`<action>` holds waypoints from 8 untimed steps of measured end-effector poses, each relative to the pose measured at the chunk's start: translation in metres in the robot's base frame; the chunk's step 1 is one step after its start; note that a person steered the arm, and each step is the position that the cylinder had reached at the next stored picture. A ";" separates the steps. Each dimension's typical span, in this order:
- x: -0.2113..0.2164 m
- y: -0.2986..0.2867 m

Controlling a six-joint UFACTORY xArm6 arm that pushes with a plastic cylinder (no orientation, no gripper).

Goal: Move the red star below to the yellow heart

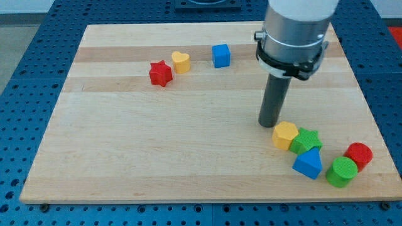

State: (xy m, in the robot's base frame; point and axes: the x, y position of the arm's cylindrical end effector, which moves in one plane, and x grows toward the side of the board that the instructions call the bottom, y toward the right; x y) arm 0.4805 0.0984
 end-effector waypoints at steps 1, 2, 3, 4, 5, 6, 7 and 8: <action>-0.026 -0.039; -0.047 -0.082; -0.056 -0.124; -0.056 -0.167; -0.058 -0.206; -0.072 -0.237; -0.100 -0.251; -0.121 -0.251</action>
State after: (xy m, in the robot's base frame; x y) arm 0.3600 -0.1528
